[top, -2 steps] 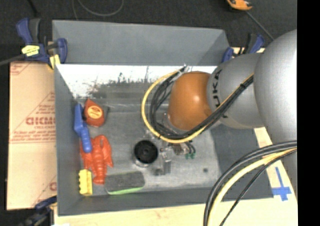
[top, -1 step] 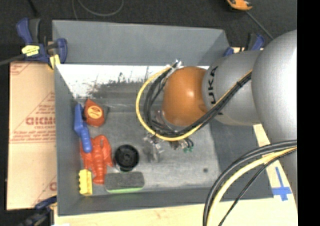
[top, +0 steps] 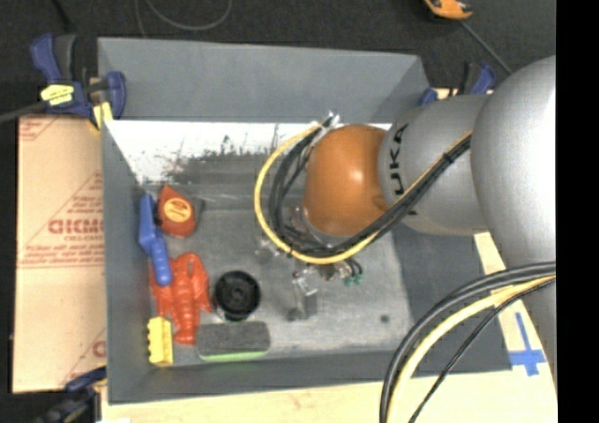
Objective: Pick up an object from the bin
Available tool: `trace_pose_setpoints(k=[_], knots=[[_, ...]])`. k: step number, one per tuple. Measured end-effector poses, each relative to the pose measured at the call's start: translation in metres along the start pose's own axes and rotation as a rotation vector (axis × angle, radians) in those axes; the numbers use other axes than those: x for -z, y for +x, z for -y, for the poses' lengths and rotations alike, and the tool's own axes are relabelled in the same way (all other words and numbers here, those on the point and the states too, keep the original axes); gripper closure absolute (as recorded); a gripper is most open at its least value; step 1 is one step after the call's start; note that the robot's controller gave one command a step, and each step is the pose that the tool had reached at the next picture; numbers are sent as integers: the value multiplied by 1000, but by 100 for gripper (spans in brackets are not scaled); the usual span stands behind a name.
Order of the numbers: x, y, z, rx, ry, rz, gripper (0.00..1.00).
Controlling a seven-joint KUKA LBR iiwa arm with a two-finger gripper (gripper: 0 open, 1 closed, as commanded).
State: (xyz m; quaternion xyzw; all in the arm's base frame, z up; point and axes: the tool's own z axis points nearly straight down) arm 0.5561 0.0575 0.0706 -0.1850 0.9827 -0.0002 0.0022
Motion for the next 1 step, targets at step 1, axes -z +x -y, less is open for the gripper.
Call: trace_pose_setpoints(k=[1], knots=[[0, 0, 0, 0, 0, 0, 0]])
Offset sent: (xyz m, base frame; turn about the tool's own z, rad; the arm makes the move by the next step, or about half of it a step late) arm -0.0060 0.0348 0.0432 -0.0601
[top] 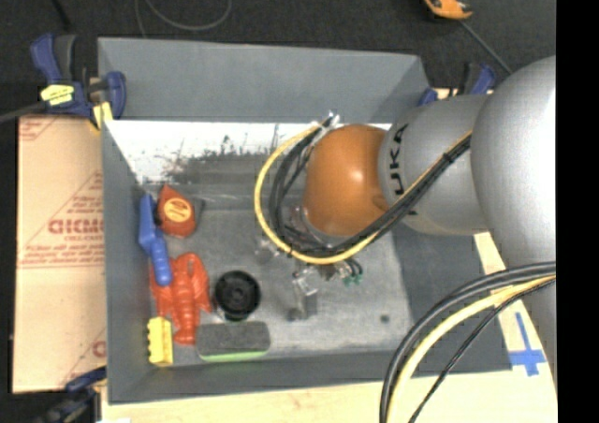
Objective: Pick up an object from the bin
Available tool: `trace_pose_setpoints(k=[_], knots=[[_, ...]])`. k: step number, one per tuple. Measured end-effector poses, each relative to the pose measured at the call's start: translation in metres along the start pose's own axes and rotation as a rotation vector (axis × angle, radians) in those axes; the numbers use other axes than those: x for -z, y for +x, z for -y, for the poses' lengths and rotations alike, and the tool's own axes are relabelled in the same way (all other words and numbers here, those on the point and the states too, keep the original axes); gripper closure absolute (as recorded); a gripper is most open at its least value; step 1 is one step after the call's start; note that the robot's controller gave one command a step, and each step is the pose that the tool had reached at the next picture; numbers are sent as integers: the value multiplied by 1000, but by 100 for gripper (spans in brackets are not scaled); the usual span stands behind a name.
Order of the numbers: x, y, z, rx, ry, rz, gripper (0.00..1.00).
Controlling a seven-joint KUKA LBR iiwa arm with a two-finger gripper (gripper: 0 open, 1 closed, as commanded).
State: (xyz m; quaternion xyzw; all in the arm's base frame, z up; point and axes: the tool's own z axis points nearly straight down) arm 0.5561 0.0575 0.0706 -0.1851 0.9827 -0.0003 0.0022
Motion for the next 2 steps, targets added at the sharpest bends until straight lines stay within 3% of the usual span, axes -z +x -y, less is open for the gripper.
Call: trace_pose_setpoints(k=[1, 2], knots=[[30, -5, -23, 42, 0, -2, 0], [45, 19, -56, 45, -2, -2, 0]])
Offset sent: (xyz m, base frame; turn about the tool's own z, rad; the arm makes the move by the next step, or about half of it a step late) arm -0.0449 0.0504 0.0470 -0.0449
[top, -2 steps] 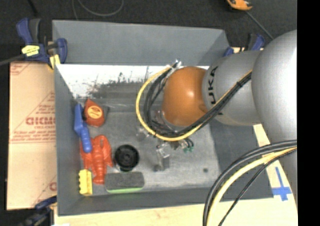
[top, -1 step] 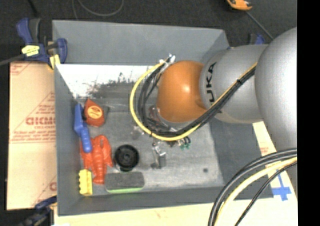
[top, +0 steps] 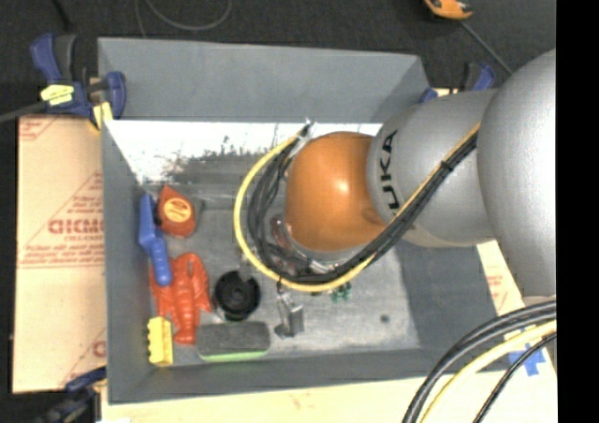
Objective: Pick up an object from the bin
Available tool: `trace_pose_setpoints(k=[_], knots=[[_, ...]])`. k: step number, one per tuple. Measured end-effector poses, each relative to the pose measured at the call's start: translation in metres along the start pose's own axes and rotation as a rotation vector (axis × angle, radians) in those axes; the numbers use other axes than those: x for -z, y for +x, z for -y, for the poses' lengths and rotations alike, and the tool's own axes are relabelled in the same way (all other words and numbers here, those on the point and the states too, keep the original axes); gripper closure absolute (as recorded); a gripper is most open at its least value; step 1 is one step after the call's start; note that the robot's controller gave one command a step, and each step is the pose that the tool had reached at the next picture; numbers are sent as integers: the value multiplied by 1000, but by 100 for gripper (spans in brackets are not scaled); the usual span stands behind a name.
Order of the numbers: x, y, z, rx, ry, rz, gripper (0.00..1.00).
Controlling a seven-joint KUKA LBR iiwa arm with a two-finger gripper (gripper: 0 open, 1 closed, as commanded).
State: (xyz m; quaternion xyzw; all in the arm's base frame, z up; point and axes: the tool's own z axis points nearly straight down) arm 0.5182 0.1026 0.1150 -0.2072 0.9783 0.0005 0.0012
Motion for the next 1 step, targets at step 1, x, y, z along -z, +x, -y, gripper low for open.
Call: trace_pose_setpoints(k=[1], knots=[[-20, -7, -5, 101, 2, 3, 0]])
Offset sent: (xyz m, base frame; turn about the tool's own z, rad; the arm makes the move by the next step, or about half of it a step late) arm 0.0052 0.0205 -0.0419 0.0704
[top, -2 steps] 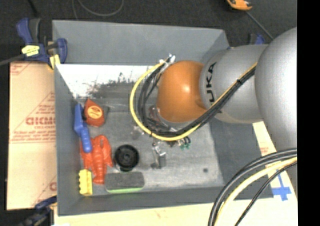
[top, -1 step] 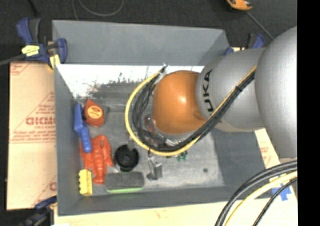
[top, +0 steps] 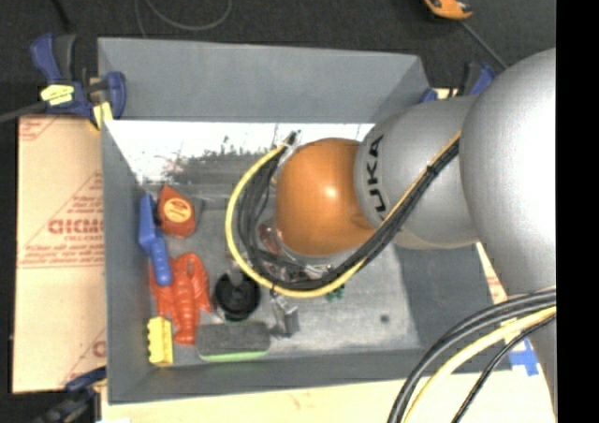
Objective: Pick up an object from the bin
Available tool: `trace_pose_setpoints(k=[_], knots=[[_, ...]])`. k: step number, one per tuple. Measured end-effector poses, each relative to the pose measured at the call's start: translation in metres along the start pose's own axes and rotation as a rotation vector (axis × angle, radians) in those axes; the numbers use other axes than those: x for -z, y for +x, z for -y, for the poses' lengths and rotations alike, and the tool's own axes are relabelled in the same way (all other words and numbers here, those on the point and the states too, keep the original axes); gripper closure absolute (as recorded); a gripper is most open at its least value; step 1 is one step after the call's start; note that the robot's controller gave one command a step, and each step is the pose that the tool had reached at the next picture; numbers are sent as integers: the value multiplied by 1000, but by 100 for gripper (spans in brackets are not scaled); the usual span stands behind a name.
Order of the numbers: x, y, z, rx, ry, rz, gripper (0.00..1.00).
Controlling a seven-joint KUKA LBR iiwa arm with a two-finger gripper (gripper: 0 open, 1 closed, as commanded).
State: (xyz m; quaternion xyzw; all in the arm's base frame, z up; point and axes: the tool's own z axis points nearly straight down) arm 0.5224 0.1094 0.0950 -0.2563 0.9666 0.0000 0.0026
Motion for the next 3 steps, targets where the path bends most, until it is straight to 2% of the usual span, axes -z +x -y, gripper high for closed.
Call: trace_pose_setpoints(k=[1, 2, 3], knots=[[-11, -5, -2, 27, 1, 4, 0], [-15, 7, -15, -40, 7, 31, 100], [-15, 7, -15, -40, 7, 31, 100]])
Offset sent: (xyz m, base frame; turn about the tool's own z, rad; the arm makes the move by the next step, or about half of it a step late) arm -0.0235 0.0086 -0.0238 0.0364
